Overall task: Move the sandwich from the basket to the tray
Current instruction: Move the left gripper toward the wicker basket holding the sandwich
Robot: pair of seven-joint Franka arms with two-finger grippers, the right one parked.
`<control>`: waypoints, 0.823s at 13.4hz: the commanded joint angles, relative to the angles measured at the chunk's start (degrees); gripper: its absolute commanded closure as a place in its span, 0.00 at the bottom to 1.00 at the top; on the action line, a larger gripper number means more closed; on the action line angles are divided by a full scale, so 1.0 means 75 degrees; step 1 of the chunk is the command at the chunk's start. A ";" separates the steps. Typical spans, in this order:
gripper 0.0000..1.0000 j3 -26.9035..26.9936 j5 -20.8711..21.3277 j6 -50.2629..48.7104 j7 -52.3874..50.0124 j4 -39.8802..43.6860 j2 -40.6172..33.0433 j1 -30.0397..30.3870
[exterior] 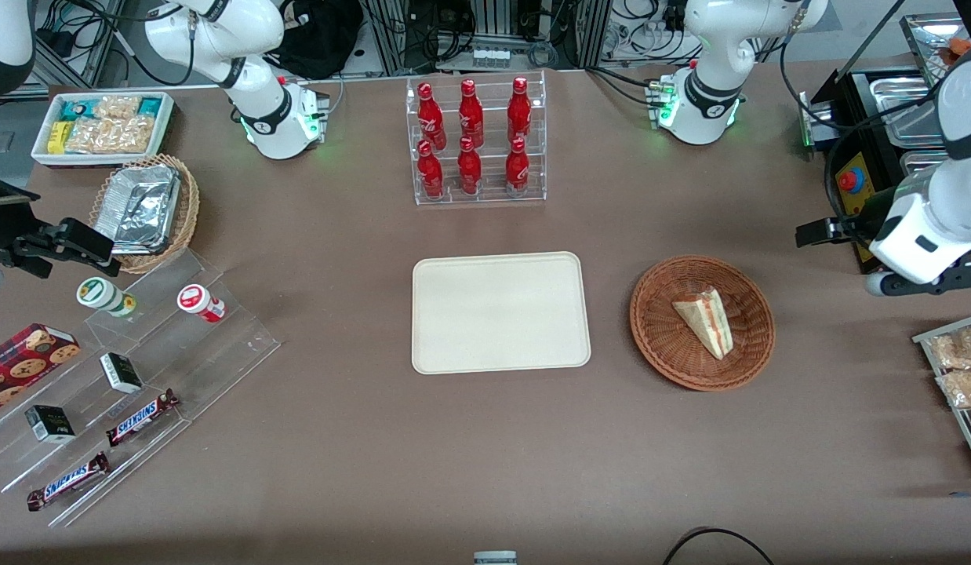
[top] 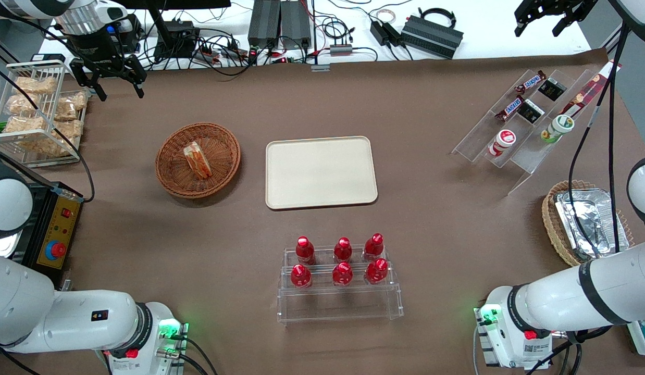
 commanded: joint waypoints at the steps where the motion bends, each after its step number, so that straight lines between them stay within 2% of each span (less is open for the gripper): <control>1: 0.00 -0.0043 -0.0389 -0.0141 -0.0024 0.0126 0.0369 0.0067; 6: 0.00 -0.0043 -0.0286 0.0138 0.0034 -0.0049 0.0769 0.0055; 11: 0.00 -0.0055 -0.0262 0.1579 0.0022 -0.1349 0.0641 -0.0027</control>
